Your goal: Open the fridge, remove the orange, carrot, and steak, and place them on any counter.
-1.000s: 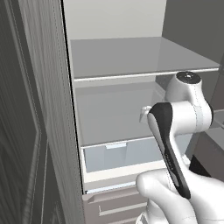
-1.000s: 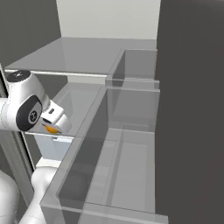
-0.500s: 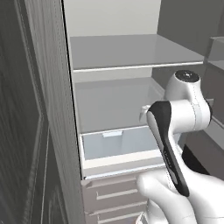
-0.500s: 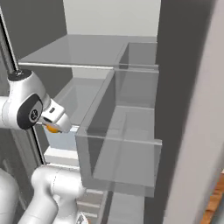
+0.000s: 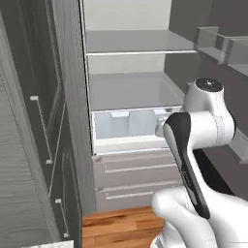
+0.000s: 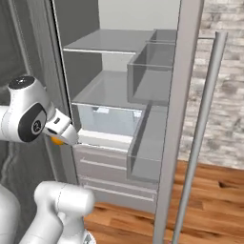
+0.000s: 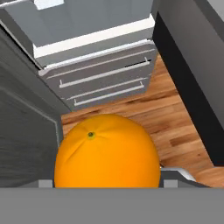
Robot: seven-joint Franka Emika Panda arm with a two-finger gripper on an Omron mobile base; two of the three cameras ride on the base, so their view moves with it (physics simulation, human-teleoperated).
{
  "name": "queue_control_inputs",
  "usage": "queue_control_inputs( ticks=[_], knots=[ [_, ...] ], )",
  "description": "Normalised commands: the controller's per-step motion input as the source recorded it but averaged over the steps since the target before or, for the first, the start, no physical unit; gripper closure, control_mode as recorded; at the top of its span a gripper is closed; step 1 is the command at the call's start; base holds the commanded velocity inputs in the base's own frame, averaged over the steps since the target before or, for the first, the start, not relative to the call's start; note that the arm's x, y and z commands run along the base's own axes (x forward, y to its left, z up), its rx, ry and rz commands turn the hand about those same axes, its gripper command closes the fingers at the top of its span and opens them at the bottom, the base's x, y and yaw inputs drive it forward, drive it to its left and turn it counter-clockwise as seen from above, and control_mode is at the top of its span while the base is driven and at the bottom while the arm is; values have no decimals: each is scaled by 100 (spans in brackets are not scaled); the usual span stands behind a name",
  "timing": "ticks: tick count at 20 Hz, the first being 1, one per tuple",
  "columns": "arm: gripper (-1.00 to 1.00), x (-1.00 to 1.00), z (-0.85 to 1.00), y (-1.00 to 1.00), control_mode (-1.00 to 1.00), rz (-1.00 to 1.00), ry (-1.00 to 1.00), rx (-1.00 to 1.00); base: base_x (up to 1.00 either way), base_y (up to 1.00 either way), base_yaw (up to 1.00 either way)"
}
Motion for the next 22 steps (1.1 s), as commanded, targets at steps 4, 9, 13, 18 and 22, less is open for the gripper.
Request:
queue_control_inputs(
  ticks=[4,9,13,18,22],
  knots=[
    [100,0,0,0,100,0,0,0,-100,-46,46],
    [100,0,0,0,100,0,0,0,-94,-56,71],
    [100,0,0,0,100,0,0,0,-50,-43,98],
    [100,0,0,0,100,0,0,0,-35,-21,100],
    [100,0,0,0,100,0,0,0,-30,-1,100]
  ],
)
